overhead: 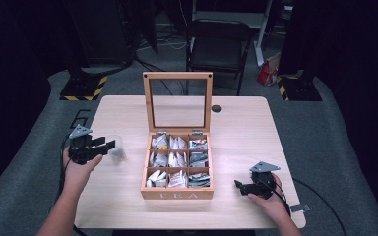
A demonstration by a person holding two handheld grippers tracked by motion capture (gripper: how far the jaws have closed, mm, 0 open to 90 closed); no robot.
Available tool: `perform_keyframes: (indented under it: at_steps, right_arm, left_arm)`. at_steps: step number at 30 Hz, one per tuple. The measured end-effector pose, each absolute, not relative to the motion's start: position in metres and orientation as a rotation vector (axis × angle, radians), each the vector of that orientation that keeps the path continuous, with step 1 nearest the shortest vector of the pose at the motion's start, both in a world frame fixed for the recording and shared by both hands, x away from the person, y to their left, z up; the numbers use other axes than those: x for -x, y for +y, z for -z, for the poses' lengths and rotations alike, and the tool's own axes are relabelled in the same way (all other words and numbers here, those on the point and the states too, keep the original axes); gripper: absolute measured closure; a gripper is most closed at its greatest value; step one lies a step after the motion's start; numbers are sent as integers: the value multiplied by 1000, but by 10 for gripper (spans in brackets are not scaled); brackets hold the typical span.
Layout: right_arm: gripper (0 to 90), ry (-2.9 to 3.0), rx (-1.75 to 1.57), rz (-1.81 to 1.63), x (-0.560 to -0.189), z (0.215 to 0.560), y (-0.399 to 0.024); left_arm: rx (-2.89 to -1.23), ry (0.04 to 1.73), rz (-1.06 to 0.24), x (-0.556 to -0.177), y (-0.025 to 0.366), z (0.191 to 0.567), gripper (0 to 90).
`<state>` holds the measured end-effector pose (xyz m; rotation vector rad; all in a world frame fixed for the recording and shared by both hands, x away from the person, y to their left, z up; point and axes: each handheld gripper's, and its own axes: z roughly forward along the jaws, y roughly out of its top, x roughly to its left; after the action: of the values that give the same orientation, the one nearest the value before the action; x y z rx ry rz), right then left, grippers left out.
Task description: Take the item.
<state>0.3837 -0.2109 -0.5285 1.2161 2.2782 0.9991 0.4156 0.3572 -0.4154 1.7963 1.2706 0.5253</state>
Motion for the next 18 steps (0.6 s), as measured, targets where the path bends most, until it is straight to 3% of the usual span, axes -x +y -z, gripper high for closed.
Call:
perform_keyframes:
  at_steps: [18]
  right_arm:
    - [117, 2278, -1216, -999, -384, 528, -211]
  left_arm:
    - [-1830, 1238, -509, -393, 347, 430, 442]
